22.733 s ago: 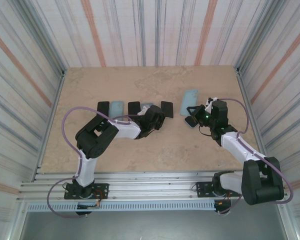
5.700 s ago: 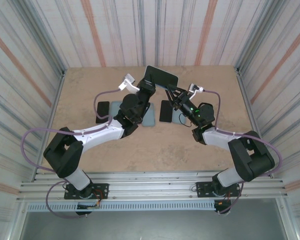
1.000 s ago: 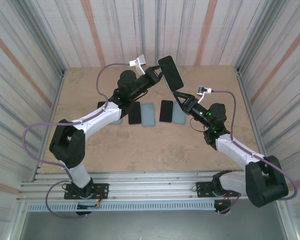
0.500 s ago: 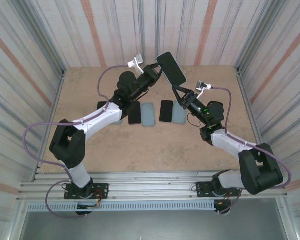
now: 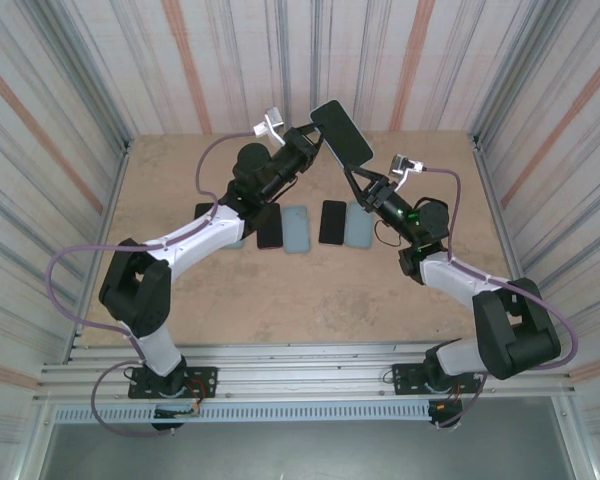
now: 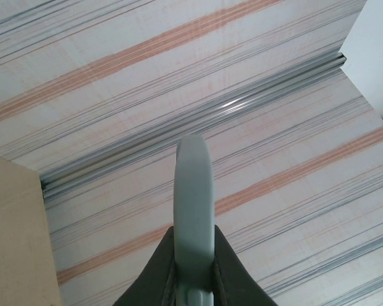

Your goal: Take the phone out of the phone case

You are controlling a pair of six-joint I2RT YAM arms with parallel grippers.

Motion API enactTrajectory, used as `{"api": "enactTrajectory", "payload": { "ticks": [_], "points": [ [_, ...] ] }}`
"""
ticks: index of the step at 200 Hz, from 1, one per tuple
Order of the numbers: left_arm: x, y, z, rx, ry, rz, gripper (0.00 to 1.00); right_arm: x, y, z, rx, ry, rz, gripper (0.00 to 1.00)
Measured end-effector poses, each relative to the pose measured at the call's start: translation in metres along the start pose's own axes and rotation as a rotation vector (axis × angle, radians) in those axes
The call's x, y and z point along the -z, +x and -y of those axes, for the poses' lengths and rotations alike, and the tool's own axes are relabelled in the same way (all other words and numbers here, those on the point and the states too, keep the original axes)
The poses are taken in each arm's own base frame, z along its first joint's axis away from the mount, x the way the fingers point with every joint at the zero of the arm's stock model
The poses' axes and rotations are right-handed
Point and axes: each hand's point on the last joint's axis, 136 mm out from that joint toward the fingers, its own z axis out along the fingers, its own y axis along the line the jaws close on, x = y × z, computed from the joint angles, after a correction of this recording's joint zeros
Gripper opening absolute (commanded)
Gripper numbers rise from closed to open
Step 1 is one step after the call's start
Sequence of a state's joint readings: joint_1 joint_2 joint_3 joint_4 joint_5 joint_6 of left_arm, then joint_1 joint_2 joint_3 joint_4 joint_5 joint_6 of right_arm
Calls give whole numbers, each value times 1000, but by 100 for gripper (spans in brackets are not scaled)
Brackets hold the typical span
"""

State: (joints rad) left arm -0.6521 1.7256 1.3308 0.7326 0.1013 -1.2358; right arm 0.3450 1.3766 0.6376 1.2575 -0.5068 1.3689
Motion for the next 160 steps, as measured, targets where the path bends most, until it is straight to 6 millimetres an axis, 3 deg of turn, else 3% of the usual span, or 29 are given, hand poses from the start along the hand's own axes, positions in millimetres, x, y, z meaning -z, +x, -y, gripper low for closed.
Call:
{"api": "enactTrajectory", "payload": {
  "ticks": [49,160],
  "points": [
    [0,1,0,26,-3,1,3,0,5,0,31,-9,-41,23],
    [-1,0,-2,95,-17,9,1,0,1,-3,77,-36,-90,10]
  ]
}}
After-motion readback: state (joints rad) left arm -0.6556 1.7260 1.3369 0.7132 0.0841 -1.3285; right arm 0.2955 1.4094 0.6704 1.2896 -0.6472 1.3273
